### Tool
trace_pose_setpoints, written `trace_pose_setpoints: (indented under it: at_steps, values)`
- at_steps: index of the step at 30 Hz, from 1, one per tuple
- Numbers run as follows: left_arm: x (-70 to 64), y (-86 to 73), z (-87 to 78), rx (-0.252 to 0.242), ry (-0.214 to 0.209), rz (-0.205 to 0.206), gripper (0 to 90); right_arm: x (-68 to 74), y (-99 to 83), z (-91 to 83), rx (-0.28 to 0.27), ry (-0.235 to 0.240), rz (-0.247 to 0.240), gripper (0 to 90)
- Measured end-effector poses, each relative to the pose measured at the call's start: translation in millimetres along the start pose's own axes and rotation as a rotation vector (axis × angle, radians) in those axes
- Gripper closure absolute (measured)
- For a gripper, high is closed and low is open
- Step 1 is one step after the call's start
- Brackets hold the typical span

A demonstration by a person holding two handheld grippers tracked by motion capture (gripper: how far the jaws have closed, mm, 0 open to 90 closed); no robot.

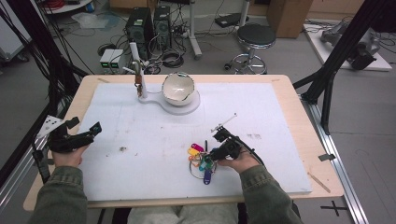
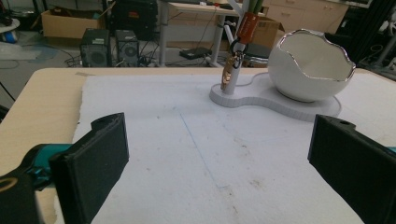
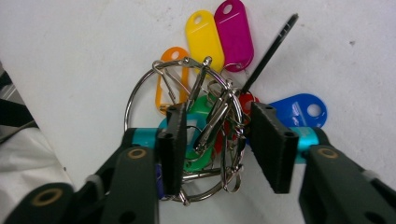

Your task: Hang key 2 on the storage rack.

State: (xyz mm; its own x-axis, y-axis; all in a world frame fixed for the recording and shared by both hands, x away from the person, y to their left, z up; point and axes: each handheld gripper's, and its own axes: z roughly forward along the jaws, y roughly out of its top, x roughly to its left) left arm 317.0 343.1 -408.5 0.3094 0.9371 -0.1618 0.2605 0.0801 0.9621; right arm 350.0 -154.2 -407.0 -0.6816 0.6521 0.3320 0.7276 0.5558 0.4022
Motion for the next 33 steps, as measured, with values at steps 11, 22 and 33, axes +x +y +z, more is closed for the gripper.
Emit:
trace_pose_setpoints:
  at_steps: [11,22,33]
  values:
    - [-0.5,0.5,-2.5,-0.011,-0.007,-0.011,5.6,2.6,-3.9,-4.6,0.006,0.027,0.019,76.9]
    - [0.7,1.4,-2.7,-0.023,-0.007,-0.021,5.6,4.2,-6.9,-24.6,-0.091,0.028,-0.004,77.4]
    - [-0.6,1.0,-1.0,-0.015,-0.012,-0.016,5.6,7.3,-6.7,-39.0,-0.163,0.045,-0.006,77.4]
